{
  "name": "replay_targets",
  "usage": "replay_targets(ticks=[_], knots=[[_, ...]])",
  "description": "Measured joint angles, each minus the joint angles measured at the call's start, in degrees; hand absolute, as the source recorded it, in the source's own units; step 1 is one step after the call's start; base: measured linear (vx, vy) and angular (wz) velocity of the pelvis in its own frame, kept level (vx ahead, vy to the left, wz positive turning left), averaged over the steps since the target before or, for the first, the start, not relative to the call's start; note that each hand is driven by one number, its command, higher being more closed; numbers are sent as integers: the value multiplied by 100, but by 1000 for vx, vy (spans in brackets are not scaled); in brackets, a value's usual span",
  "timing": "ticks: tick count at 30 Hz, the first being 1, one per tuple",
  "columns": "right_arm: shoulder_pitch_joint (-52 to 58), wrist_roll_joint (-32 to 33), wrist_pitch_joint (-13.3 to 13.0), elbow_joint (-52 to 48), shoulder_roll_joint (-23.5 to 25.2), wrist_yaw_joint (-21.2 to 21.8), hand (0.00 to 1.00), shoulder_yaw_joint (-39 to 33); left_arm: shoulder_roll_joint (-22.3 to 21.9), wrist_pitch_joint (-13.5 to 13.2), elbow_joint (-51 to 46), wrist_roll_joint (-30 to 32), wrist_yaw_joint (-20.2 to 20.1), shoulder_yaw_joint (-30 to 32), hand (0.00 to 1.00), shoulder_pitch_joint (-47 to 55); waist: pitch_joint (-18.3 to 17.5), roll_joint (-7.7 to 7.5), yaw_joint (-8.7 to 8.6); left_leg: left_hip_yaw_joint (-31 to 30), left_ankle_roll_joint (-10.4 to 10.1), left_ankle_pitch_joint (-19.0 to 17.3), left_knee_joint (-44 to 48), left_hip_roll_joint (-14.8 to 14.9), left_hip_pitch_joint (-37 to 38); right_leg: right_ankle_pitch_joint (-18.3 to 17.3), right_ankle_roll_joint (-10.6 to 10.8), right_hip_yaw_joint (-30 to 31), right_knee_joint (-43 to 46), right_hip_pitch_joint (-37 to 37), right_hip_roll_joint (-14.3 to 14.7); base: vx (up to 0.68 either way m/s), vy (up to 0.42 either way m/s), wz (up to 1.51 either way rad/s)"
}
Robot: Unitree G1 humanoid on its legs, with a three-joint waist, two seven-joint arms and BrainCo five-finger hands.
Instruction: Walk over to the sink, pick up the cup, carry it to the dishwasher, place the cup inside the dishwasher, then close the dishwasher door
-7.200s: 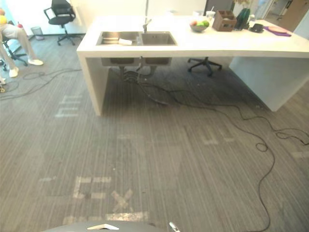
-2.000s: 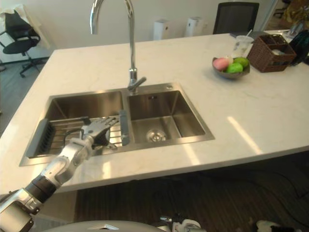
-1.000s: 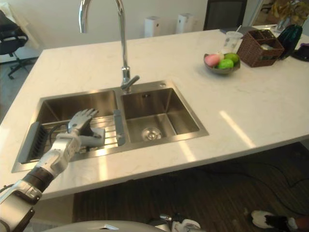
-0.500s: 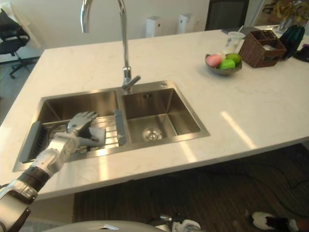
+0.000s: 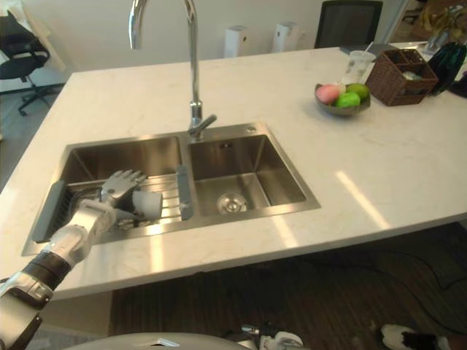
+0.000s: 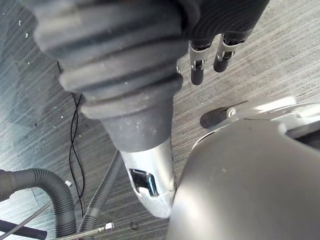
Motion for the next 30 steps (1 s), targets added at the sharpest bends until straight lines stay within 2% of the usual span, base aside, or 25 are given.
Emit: replay_targets(ticks=[11,21,30], knots=[[-6,-15,1,2,12,0,0,2,-35,-138,276,360,0,0,0,197,0,-32,-17,1,0,0,0,-7,12,0,1,2,-1,8,-8,0,0,0],[-5,-25,3,3,65,-1,0,-1,-88,-40,448,354,18,-1,0,222,-44,-104,-97,26,2,-3,0,-7,21,5,3,27,-3,5,-8,0,0,0],[9,-25,16,4,37,10,0,-19,-269,4,721,86,21,19,0,200,-99,-35,-142,100,2,-24,0,-6,55,13,6,117,-15,-3,-1,-1,0,-3]])
